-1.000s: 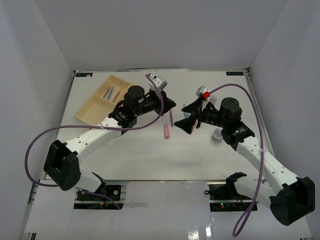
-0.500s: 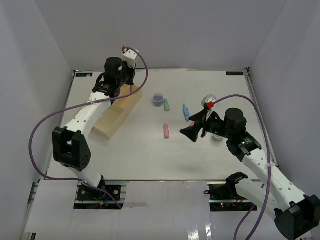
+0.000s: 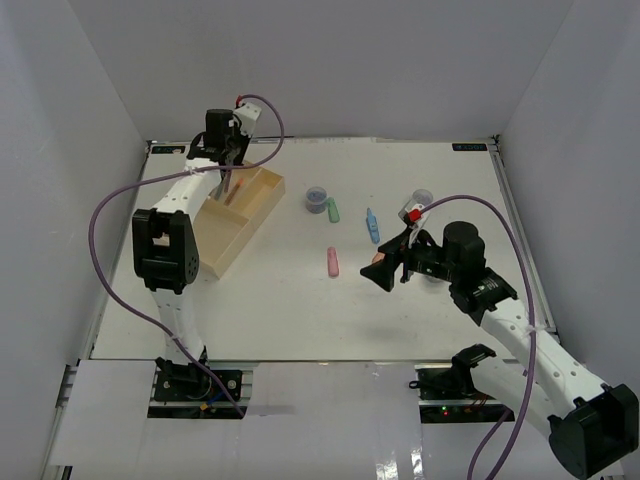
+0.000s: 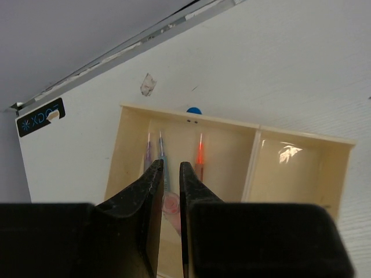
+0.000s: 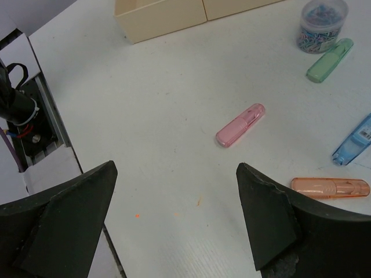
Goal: Sort the stationery into containers
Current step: Place the pen in the storage box.
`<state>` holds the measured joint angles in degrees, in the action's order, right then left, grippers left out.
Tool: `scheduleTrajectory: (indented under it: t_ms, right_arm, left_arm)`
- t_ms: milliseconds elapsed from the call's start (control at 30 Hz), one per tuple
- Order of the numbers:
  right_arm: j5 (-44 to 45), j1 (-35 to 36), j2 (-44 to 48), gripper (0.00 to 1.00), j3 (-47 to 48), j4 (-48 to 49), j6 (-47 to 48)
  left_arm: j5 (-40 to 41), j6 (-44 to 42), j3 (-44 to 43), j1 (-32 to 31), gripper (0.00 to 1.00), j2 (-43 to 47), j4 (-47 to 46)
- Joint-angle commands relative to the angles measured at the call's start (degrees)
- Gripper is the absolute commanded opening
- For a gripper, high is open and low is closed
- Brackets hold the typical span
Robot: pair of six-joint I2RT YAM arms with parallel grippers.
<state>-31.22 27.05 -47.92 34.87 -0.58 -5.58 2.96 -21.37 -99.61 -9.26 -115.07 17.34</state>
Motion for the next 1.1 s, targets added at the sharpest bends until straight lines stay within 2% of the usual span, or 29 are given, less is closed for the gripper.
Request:
scheduleTrajectory:
  t_ms: [0, 133, 333, 433, 467, 600, 767, 900, 1067]
  right_arm:
    - [0.46, -0.15, -0.77, 0.9, -0.24, 0.84, -0.04]
    - [0.64, -0.07, -1.82, 0.9, -0.07, 0.93, 0.31]
    - [0.55, -0.15, -2.62, 0.9, 0.37, 0.84, 0.4]
    - [0.55, -0.15, -2.09, 0.9, 0.2, 0.84, 0.49]
    - [0.64, -0.15, -1.91, 0.9, 0.2, 0.76, 0.49]
    - [0.81, -0.15, -0.6, 0.9, -0.42, 0.67, 0.05]
    - [0.46, -0.07, 1.42, 0.9, -0.51, 0.67, -0.13]
    - [1.69, -0.15, 2.92, 0.9, -0.51, 0.67, -0.22]
    - [5.11, -0.15, 4.94, 0.9, -1.47, 0.67, -0.83]
  left_arm:
    - [0.29, -2.45, -3.21, 1.52, 0.0, -0.68, 1.99]
    - [-0.41, -2.37, -3.75, 1.87, 0.0, -3.76, 1.99]
    - [0.03, -2.02, -4.98, 2.14, 0.15, -8.15, 3.22]
    - [-0.24, -0.87, -5.33, 2.14, 0.31, -8.95, 3.22]
    - [-0.24, -0.26, -5.5, 2.14, 0.42, -9.12, 3.31]
    - [-0.32, 1.67, -5.86, 2.14, 0.59, -8.25, 3.31]
    - [0.55, 6.68, -6.65, 2.14, 0.71, -3.25, 4.62]
    - [-0.41, 15.11, -4.98, 1.52, 0.81, 4.48, 5.07]
    - [0.02, 29.61, 4.23, -2.07, 0.98, 17.12, 5.77]
